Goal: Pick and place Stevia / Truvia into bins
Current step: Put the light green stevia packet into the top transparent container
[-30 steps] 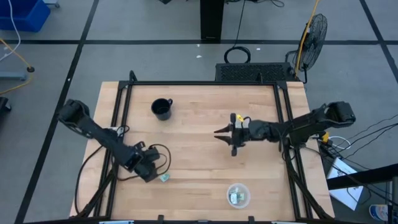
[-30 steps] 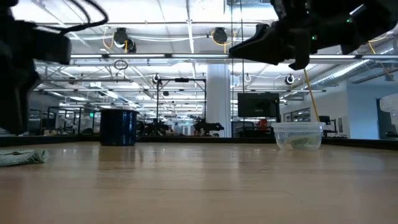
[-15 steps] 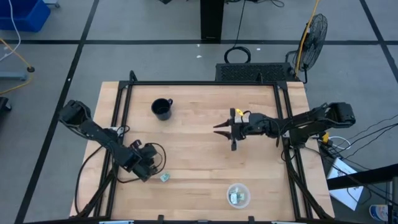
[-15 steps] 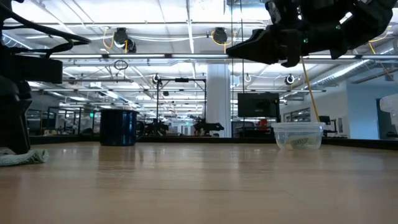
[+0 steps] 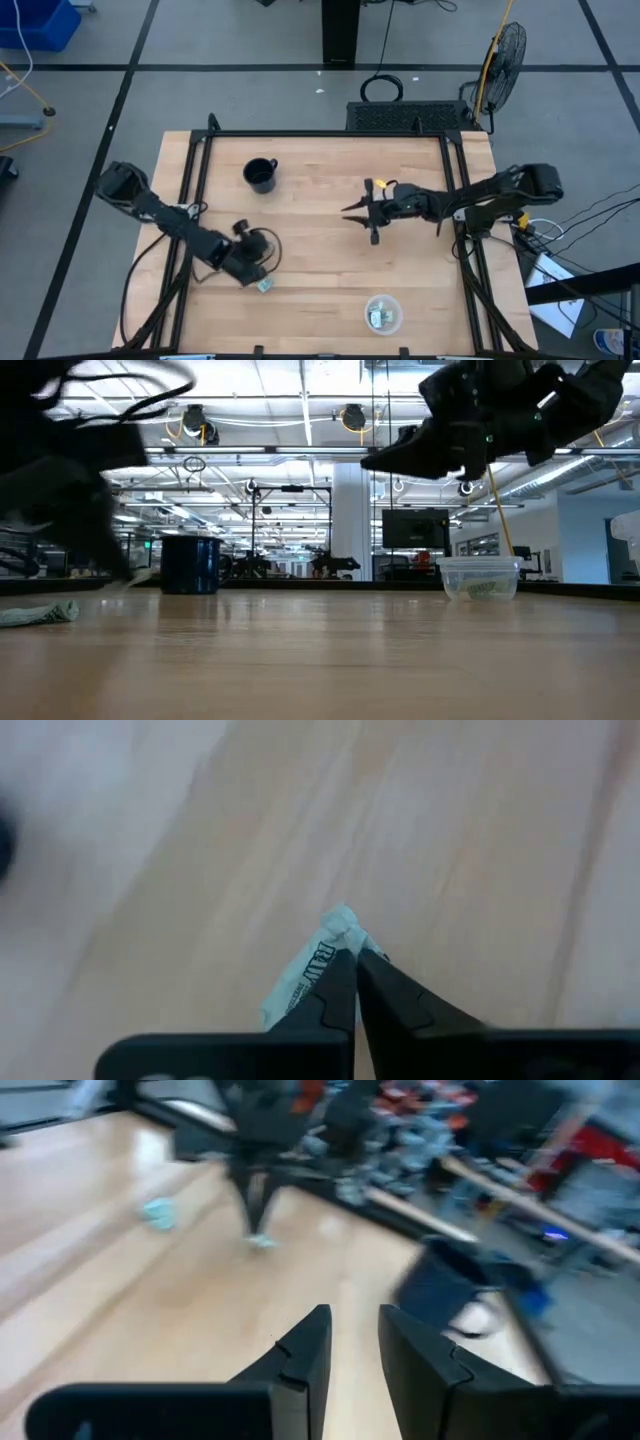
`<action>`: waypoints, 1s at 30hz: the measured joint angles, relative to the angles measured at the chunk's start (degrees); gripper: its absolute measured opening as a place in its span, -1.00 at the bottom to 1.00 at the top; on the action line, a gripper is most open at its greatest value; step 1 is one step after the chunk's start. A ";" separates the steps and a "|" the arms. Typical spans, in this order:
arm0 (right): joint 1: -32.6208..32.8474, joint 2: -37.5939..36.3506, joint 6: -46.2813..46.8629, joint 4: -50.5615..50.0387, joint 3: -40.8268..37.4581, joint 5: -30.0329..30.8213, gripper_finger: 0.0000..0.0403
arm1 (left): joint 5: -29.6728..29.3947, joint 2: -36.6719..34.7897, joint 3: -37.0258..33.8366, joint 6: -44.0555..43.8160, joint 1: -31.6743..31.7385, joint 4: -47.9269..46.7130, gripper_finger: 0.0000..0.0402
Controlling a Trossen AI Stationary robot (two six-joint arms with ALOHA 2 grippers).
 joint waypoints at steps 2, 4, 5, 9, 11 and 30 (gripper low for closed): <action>0.12 2.67 0.00 1.35 0.00 -3.27 -0.61 | 0.06 -0.66 -0.02 9.05 3.15 7.30 -0.97; 0.55 5.52 0.00 3.70 0.00 -4.46 -0.61 | 2.50 -0.90 0.00 18.73 6.96 16.72 -0.96; 0.86 7.00 -0.17 5.28 0.04 -4.47 -0.61 | 4.75 -0.90 0.04 23.72 8.93 21.30 -0.95; 2.03 11.59 -0.81 6.71 1.10 -4.57 -0.61 | 17.25 -0.90 0.06 41.16 16.91 36.56 -0.94; 2.22 13.29 -0.50 6.72 1.61 -6.34 -0.61 | 23.94 -0.92 0.07 45.52 20.45 40.95 -0.97; -0.38 20.15 -1.93 9.91 9.88 -8.79 -0.42 | 46.95 1.35 5.33 59.06 31.78 43.79 -0.98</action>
